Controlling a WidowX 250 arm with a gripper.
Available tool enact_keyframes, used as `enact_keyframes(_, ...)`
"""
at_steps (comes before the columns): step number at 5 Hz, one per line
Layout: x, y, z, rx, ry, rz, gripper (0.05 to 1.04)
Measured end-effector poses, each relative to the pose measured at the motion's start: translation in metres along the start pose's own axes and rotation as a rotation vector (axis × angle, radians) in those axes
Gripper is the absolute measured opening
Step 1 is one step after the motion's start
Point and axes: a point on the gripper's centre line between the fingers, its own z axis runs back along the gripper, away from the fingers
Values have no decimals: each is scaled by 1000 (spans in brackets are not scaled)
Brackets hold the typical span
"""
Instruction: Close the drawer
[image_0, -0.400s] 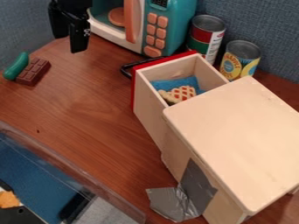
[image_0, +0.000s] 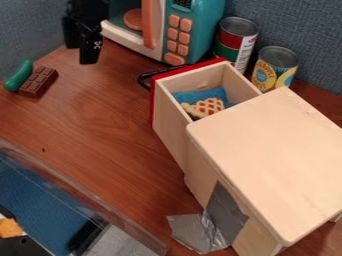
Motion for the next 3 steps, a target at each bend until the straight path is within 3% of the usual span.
enact_keyframes(1, 34, 10, -8, 17, 100, -256, 1000)
enact_keyframes(2, 52, 25, 0, 80, 85, -459, 1000)
enact_keyframes(3, 54, 27, -3, 112, 91, -661, 1000)
